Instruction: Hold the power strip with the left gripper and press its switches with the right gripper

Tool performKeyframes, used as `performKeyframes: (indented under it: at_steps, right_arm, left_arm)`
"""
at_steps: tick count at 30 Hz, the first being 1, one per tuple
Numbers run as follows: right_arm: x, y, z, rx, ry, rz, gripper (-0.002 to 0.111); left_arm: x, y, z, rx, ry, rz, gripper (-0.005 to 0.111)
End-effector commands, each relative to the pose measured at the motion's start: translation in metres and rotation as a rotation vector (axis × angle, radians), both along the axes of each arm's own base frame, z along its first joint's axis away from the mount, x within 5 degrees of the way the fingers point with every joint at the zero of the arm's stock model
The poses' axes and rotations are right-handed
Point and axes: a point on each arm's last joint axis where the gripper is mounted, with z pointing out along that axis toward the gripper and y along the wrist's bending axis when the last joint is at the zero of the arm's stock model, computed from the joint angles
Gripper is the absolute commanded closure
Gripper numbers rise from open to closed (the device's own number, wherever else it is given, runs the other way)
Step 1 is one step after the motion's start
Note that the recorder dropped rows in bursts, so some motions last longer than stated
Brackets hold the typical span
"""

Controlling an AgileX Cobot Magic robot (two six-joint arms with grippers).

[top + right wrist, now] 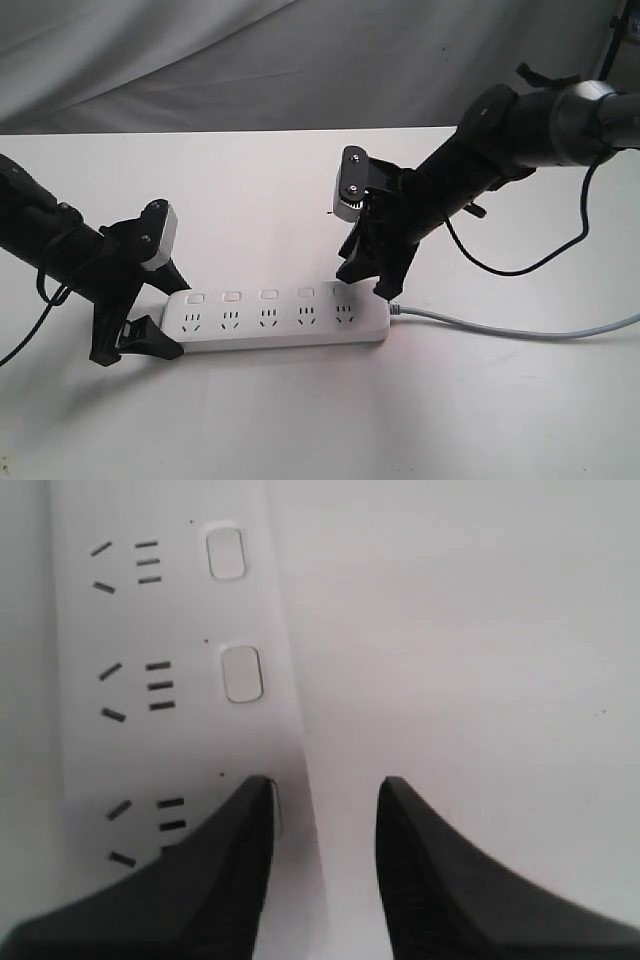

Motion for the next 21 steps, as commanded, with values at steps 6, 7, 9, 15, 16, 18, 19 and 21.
performKeyframes:
  at_steps: [6,7,9,15,16,18,19,21]
  right_arm:
    - [-0.004,-0.002,0.011,0.005,-0.005,0.025,0.101]
    - [-0.004,-0.002,0.012,0.004,-0.007,0.026,0.105]
    - [-0.005,-0.002,0.016,0.005,-0.015,0.024,0.108]
    - [-0.011,-0.002,0.036,0.025,-0.018,0.048,0.108]
    - [-0.015,-0.003,0.048,0.020,-0.027,0.054,0.108]
    - [-0.025,-0.006,0.077,0.019,-0.077,0.054,0.108]
    - [-0.030,-0.007,0.088,0.021,-0.114,0.045,0.108]
    - [-0.049,-0.012,0.116,0.034,-0.182,0.017,0.108]
  left_arm:
    - [0.000,-0.001,0.001,0.004,-0.005,0.000,0.035]
    - [0.000,-0.001,0.001,0.004,-0.005,0.000,0.035]
    - [0.000,-0.001,0.001,0.004,-0.005,0.000,0.035]
    - [0.000,-0.001,0.001,0.004,-0.005,0.000,0.035]
    - [0.000,-0.001,0.001,0.004,-0.005,0.000,0.035]
    - [0.000,-0.001,0.001,0.004,-0.005,0.000,0.035]
    - [0.000,-0.001,0.001,0.004,-0.005,0.000,0.035]
    - [0.000,-0.001,0.001,0.004,-0.005,0.000,0.035]
